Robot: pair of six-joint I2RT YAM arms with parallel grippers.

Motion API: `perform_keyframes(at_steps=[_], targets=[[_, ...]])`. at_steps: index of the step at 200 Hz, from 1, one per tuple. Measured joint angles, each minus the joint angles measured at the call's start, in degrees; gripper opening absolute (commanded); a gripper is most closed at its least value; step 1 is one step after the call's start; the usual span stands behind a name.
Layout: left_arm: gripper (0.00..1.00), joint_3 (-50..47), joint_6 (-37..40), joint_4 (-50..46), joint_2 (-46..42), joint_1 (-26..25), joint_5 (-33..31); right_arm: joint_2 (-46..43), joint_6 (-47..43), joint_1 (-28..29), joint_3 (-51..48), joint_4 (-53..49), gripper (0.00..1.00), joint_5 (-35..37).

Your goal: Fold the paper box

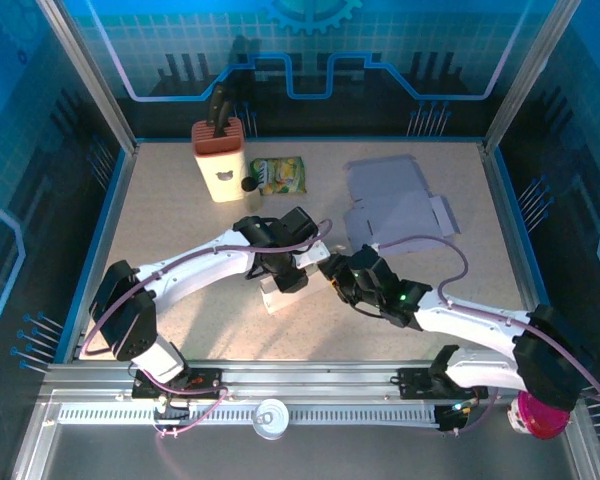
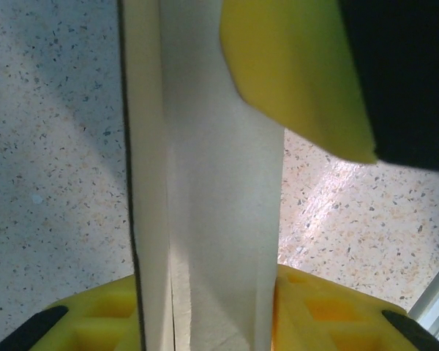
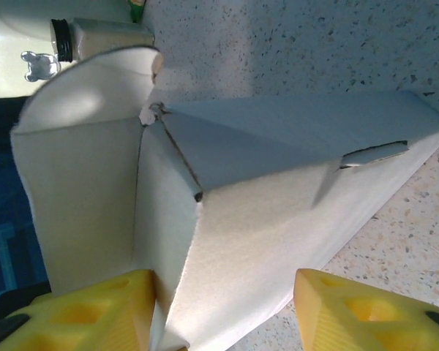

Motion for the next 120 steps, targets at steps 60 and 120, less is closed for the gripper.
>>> perform_keyframes(at_steps=[60,120], targets=[[0.18,-0.3,1.9,1.7,0.0,0.0,0.1,-4.9,-4.7,-1.7,1.4,-7.9,0.51,-0.3],[0.18,-0.8,4.5,1.8,-0.4,0.0,3.3,-17.3,-36.1,-30.7,8.3,-16.1,0.40,-21.6]])
